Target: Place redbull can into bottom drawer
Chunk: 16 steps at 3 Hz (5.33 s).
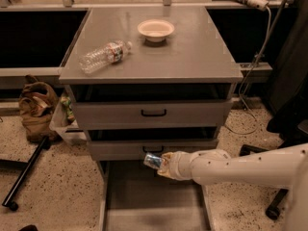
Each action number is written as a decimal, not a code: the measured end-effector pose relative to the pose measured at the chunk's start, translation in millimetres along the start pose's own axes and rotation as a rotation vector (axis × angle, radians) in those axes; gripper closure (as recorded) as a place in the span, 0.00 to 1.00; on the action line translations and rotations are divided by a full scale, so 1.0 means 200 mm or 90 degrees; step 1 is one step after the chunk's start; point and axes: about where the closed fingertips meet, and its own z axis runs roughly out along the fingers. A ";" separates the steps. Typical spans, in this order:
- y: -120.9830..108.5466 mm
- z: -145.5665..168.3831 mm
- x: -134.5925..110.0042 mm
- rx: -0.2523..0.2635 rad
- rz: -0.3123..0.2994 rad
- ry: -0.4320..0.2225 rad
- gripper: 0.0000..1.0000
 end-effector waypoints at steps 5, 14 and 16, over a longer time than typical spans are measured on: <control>0.17 0.60 0.31 -0.056 0.117 0.011 1.00; 0.65 1.24 0.99 -0.085 0.228 -0.006 1.00; 0.68 1.28 1.03 -0.097 0.227 -0.009 0.81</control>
Offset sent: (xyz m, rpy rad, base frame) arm 0.0161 -0.0009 0.0005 0.0132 -0.0453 -0.0255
